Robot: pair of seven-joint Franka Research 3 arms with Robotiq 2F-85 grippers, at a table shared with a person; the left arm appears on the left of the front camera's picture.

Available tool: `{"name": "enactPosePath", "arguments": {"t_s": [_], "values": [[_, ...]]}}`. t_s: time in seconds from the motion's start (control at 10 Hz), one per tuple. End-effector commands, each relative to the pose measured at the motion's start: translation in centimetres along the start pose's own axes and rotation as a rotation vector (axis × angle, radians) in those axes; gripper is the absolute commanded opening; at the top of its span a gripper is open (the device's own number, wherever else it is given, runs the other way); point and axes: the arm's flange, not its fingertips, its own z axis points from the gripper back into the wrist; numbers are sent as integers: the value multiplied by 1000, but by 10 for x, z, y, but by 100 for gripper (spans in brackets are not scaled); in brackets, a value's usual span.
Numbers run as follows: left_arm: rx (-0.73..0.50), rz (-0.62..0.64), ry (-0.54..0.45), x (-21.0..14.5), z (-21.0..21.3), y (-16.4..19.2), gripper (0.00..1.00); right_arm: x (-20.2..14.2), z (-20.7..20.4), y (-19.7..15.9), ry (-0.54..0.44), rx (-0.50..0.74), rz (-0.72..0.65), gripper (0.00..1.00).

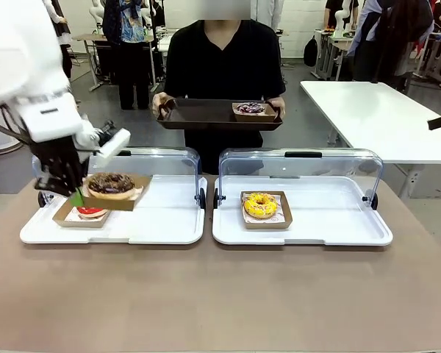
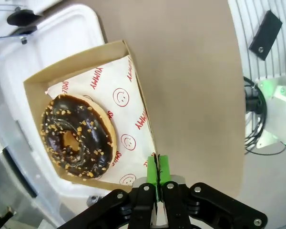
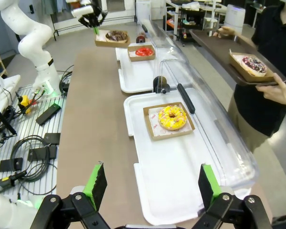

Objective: Provide the desired donut to the person.
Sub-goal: Pick up and lift the Paper togo box containing the Donut pointed at by the person.

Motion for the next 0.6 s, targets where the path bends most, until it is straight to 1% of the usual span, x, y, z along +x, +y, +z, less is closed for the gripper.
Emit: {"name": "enactPosePath", "arguments": {"t_s": [0.0,0.1,0.2,0.3,0.5], "values": [[44,51,18,3,40,-7,0,1,0,0,-19,0,-1,100],[76,88,19,7,65,-8,0,1,0,0,-19,0,-1,100],[89,118,11,6,79,-4,0,1,0,0,-19,0,-1,100],[77,133,-13,3,85,4,0,1,0,0,-19,0,-1,100],[51,125,-58,-12,82,17,0,1,0,0,-19,0,-1,100]]}}
